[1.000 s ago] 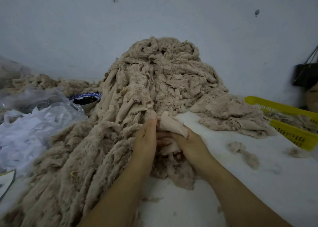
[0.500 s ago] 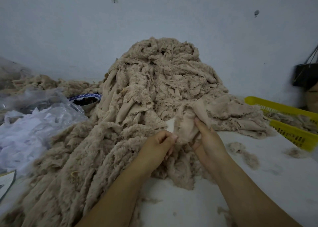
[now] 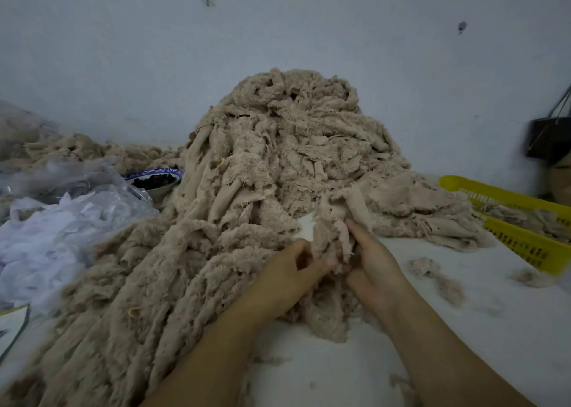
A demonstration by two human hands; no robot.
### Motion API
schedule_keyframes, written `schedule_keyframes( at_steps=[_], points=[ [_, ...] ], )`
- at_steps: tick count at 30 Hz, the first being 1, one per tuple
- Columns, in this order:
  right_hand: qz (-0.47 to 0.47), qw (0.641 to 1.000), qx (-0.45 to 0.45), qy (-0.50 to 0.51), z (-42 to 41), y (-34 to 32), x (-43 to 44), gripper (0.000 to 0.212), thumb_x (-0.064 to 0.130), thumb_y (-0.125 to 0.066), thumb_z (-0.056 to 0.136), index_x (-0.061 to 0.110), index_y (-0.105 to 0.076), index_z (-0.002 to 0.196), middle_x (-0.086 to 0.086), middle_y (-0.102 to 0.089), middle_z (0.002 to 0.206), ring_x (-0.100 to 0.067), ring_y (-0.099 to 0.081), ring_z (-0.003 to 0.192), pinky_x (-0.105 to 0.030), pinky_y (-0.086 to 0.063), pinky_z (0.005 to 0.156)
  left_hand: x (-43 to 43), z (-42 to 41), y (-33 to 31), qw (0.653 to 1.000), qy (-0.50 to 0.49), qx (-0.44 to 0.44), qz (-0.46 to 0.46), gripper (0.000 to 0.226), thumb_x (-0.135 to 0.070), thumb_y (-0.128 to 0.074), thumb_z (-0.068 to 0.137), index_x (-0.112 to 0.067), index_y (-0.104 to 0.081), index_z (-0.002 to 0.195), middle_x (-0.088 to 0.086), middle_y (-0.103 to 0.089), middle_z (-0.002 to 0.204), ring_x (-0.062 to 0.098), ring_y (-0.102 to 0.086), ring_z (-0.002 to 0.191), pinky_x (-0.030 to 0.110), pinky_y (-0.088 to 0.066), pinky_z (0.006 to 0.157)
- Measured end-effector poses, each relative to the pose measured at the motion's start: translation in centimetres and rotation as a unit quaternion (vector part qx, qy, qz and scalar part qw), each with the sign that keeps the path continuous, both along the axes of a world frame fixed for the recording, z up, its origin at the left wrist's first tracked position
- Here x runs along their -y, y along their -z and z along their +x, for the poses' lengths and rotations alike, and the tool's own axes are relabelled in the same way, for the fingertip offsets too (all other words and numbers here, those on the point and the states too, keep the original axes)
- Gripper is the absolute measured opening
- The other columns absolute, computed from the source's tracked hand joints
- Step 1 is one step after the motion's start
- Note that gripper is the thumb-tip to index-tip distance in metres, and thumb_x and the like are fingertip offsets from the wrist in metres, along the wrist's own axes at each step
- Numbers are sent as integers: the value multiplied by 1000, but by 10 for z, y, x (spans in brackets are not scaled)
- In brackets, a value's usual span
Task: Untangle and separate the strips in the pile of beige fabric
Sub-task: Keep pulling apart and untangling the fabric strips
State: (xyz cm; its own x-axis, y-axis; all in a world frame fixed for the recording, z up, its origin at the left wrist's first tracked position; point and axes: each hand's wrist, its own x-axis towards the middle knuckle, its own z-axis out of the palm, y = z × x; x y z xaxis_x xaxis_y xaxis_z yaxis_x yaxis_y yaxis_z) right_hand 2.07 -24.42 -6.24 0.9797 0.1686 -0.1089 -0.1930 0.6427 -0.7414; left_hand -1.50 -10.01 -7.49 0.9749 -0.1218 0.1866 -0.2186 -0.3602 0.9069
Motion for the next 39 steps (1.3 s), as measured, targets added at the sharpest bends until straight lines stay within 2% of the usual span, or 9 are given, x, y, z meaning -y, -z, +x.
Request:
schedule_keyframes(
  at_steps=[7, 12, 16, 20, 25, 27, 31, 34, 39],
  points=[
    [-161, 984, -4, -81, -4, 12, -5, 29, 19, -55, 99, 3, -68, 119, -15, -74, 101, -22, -71, 84, -31, -58, 71, -19, 5, -12, 940, -200, 79, -266, 43, -35, -52, 101, -26, -60, 59, -8, -49, 51, 5, -39, 44, 19, -32, 40],
    [81, 993, 31, 84, 12, -4, 23, 55, 49, -64, 83, 14, -58, 125, -3, -67, 113, -12, -70, 84, -24, -56, 59, -18, 9, -3, 959, -241, 132, -76, 16, -32, -51, 101, -28, -62, 90, -10, -60, 81, -2, -53, 66, 15, -46, 62],
    [-147, 986, 33, 68, 10, 16, 9, 39, 44, -64, 93, 16, -59, 119, -3, -64, 119, -14, -68, 89, -26, -57, 65, -19, 15, 7, 961, -213, 67, 166, 43, -28, -51, 99, -21, -48, 142, -1, -51, 138, 16, -47, 127, 39, -39, 109],
    [-470, 860, 195, 26, 5, 27, -5, 12, 41, -61, 95, 35, -66, 104, 15, -69, 103, 1, -64, 84, -11, -49, 68, -19, 16, 10, 923, -216, 10, 318, 35, -26, -51, 96, -22, -58, 129, 3, -57, 133, 26, -43, 127, 40, -35, 108],
    [-686, 640, 342, -52, 0, 39, -21, 16, 37, -57, 96, 22, -60, 94, 7, -50, 91, -12, -51, 89, -22, -37, 70, -22, 17, 9, 959, -250, 53, 121, 13, -14, -50, 98, -15, -62, 93, 2, -65, 98, 22, -58, 96, 32, -45, 81],
    [-648, 688, 325, -22, 0, 37, -20, 29, 33, -55, 99, 21, -49, 73, 6, -46, 72, -5, -47, 69, -20, -33, 59, -26, 17, 7, 961, -265, 57, 48, 13, -15, -48, 100, -19, -59, 94, -1, -63, 96, 18, -57, 90, 29, -40, 70],
    [-374, 914, 155, 13, 1, 24, -5, 30, 37, -54, 100, 25, -62, 74, -5, -68, 82, -16, -66, 81, -43, -55, 82, -26, 16, 6, 969, -230, 77, 41, 14, -21, -49, 100, -24, -63, 100, -6, -62, 101, 2, -55, 88, 14, -41, 70],
    [-263, 958, 116, -4, 1, 25, -2, 29, 34, -53, 101, 24, -72, 82, -12, -74, 99, -30, -70, 100, -49, -56, 92, -21, 15, 9, 977, -173, 79, 96, 28, -38, -48, 100, -25, -66, 117, -9, -64, 115, 9, -56, 108, 27, -46, 94],
    [-142, 987, 75, 4, 0, 15, -3, 24, 30, -51, 103, 11, -66, 105, -18, -74, 101, -31, -73, 91, -36, -59, 68, -18, 8, 3, 995, -83, 51, -29, 26, -54, -43, 99, -47, -68, 94, -32, -68, 96, -15, -60, 91, 3, -44, 69]
  ],
)
